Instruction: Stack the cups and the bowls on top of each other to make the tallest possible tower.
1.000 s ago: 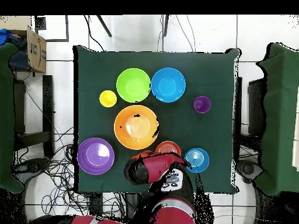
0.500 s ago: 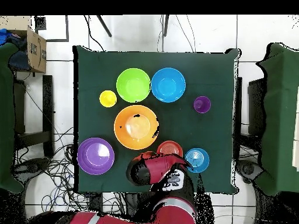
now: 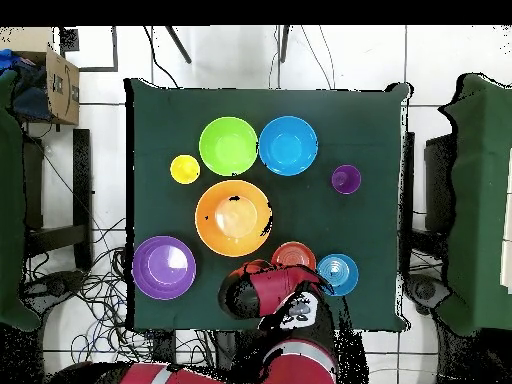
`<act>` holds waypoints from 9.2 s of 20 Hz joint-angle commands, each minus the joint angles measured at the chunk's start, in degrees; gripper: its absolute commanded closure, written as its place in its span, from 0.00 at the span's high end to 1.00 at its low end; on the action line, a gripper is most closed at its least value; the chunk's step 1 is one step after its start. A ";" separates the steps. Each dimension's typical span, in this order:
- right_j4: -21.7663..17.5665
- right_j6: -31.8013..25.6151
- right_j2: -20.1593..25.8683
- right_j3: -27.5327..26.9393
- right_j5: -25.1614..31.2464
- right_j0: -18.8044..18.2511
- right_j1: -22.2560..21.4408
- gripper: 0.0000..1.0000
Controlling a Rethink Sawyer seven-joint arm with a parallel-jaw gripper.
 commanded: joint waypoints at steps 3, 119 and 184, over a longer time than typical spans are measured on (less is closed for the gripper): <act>1.66 8.45 5.21 -0.83 -5.35 -0.76 2.95 0.00; 1.30 6.56 10.32 -2.51 -3.76 -4.26 -1.85 1.00; 1.43 1.37 12.17 -1.00 7.43 -5.80 -12.22 1.00</act>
